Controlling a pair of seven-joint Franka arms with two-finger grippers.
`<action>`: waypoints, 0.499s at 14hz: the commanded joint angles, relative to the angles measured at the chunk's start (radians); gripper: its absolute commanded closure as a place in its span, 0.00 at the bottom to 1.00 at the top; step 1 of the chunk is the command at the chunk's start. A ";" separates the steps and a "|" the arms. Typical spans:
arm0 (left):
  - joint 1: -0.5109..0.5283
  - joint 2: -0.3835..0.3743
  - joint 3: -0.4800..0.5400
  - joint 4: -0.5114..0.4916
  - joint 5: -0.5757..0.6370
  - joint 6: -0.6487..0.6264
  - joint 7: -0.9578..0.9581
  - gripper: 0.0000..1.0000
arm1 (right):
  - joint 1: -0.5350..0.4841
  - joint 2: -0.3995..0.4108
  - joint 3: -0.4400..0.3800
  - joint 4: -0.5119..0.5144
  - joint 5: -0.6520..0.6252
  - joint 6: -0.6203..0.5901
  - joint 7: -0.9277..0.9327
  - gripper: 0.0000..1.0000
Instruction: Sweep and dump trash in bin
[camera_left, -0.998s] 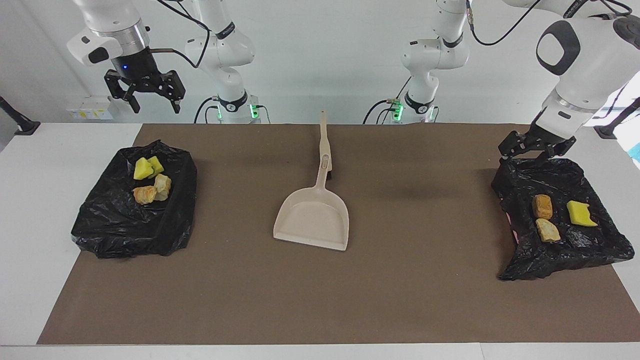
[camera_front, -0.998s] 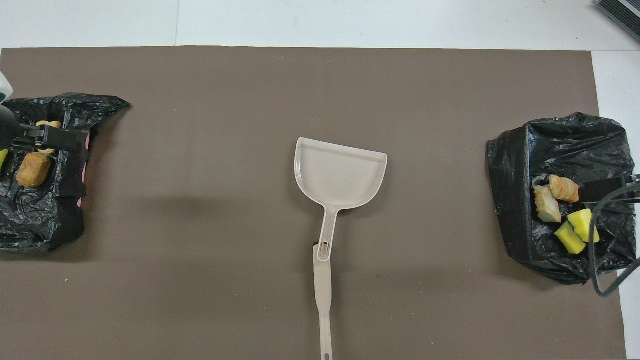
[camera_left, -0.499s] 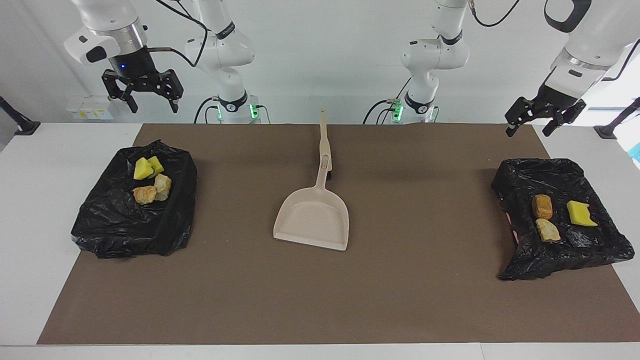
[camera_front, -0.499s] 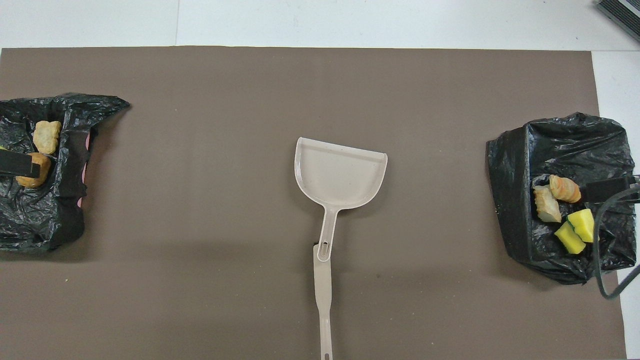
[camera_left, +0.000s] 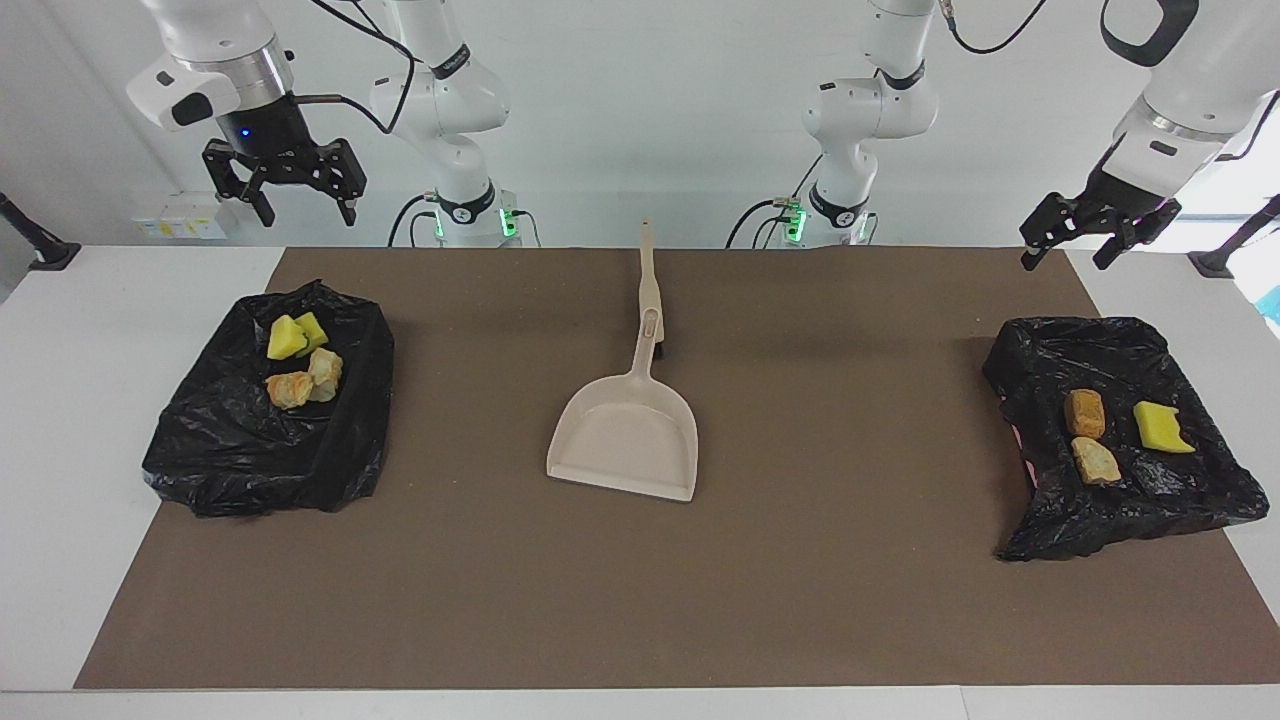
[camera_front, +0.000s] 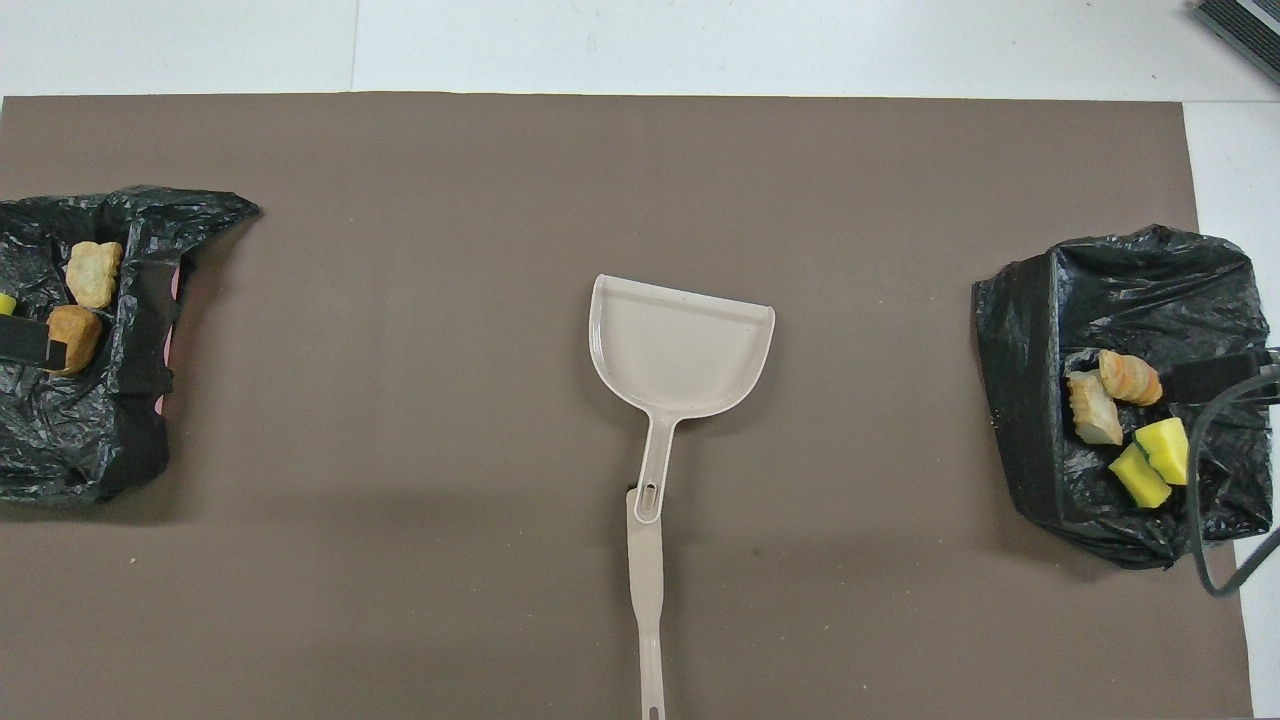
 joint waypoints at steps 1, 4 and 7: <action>-0.004 -0.022 -0.005 0.001 0.015 -0.031 0.007 0.00 | -0.011 0.008 0.003 0.021 0.007 -0.031 -0.034 0.00; -0.024 -0.040 -0.010 -0.024 0.031 -0.036 0.011 0.00 | -0.011 0.007 0.003 0.021 0.007 -0.033 -0.034 0.00; -0.032 -0.042 -0.013 -0.027 0.040 -0.024 0.011 0.00 | -0.011 0.007 0.003 0.021 0.007 -0.037 -0.034 0.00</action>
